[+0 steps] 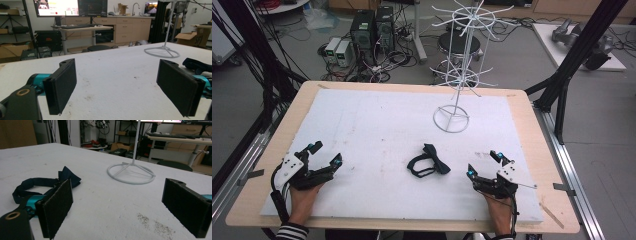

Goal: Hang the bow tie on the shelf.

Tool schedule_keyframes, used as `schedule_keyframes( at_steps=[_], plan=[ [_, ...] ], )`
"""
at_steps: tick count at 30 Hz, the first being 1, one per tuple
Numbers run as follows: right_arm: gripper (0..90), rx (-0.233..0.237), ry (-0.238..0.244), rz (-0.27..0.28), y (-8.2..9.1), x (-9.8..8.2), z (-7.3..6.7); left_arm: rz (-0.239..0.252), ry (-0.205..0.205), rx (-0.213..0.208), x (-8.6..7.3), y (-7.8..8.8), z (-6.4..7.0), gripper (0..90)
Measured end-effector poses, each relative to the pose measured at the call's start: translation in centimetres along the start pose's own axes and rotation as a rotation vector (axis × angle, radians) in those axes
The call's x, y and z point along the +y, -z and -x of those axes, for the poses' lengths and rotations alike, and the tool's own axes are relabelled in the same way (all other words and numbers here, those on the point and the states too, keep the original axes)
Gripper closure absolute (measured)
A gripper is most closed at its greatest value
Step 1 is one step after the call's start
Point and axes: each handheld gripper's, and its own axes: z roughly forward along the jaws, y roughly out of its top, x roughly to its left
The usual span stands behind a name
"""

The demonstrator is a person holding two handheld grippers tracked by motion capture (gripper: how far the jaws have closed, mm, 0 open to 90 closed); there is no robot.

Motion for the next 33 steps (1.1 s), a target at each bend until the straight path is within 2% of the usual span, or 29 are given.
schedule_keyframes(
  at_steps=[11,18,30,33],
  plan=[
    [8.9,-0.003,-0.016,0.027,0.22,-0.10,0.19,0.003,-0.001,0.000,-0.01,0.02,0.00,16.7],
    [8.9,-0.004,-0.008,0.027,0.18,-0.08,0.16,0.000,0.002,0.001,0.00,-0.04,0.00,16.7],
    [8.9,-0.019,-0.038,0.027,0.26,-0.10,0.23,0.000,0.000,0.000,0.00,-0.03,0.01,16.7],
    [9.0,-0.006,-0.044,0.012,0.11,-0.01,0.39,-0.001,-0.001,0.000,0.01,-0.04,0.00,16.7]
  ],
)
